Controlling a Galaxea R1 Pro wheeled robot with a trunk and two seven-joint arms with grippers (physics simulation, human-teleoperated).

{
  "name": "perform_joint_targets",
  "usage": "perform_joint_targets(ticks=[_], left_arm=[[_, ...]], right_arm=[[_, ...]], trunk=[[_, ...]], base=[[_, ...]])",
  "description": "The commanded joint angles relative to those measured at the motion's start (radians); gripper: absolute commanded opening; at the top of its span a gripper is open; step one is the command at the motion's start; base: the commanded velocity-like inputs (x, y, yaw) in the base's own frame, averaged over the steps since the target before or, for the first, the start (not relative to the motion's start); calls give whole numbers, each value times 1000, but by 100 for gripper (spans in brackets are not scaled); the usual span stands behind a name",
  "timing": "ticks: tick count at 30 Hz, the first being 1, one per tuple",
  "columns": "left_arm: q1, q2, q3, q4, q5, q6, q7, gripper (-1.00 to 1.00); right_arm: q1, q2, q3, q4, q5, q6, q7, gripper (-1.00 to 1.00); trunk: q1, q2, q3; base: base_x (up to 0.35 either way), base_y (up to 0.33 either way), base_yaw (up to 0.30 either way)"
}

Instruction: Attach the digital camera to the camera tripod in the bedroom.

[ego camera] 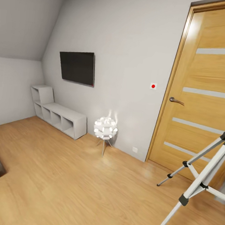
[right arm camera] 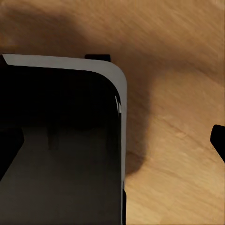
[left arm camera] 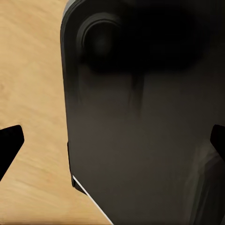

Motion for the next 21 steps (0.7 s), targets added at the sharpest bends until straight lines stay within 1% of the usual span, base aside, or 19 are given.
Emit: perform_joint_targets(ticks=[1, 21], left_arm=[[1, 0, 0, -2, 0, 1, 0, 100], [1, 0, 0, -2, 0, 1, 0, 100]], right_arm=[[-1, 0, 0, 1, 0, -3, 0, 100], [-1, 0, 0, 1, 0, -3, -1, 100]], trunk=[[0, 0, -1], [0, 0, -1]], base=[[-142, 155, 288], [-145, 157, 288]])
